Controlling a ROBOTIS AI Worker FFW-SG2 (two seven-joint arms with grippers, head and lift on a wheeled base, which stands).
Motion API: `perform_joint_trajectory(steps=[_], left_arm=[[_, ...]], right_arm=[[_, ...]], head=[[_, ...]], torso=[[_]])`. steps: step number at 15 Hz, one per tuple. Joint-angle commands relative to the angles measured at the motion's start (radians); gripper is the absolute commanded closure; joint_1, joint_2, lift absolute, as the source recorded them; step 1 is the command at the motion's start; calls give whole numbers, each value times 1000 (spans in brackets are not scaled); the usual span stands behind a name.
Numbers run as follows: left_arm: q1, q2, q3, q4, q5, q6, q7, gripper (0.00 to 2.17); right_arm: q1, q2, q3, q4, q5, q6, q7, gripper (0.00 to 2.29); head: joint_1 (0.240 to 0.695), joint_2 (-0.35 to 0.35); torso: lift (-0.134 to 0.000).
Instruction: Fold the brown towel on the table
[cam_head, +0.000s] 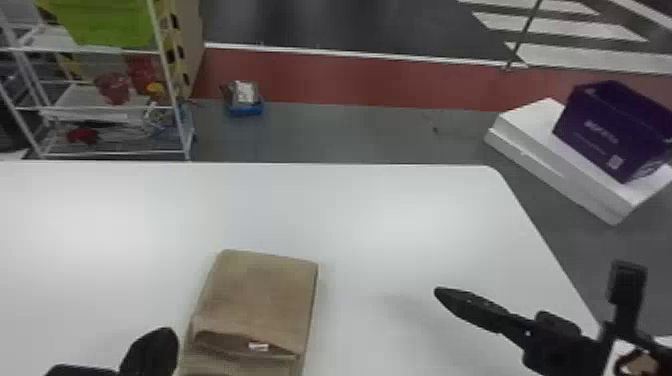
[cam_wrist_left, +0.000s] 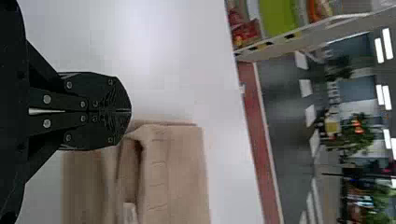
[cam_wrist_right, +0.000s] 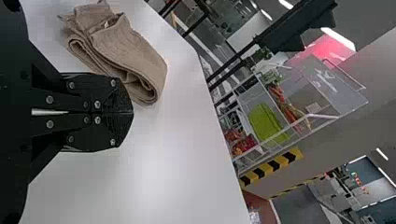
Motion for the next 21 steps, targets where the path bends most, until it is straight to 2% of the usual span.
perform_joint_trajectory(steps=[1,4,8,10,13,19,21], left_arm=[[-32,-3,41,3,68,-66,-50,1976],[-106,-9,87,69,194,-51,-142,1976],[-225,-13,85,221,268,23,-202,1976],[-279,-20,64,289,266,41,-207,1976],[-337,-26,41,355,262,81,-208,1976],[-368,-26,59,374,271,93,-227,1976],[-369,-26,75,373,278,93,-230,1976]], right_arm=[[-11,3,71,-5,52,3,-15,1831],[-20,5,160,6,94,-22,-53,1831],[-64,6,278,49,157,-68,-92,1831],[-92,5,313,70,184,-89,-115,1831],[-129,3,362,104,235,-95,-116,1831],[-165,-6,465,125,353,-105,-116,1831],[-190,-8,489,139,371,-83,-115,1831]], head=[[695,-129],[695,-104],[695,-59],[695,-43],[695,-31],[695,-5],[695,10]], torso=[[-124],[-124],[-124],[-124],[-124],[-124],[-124]])
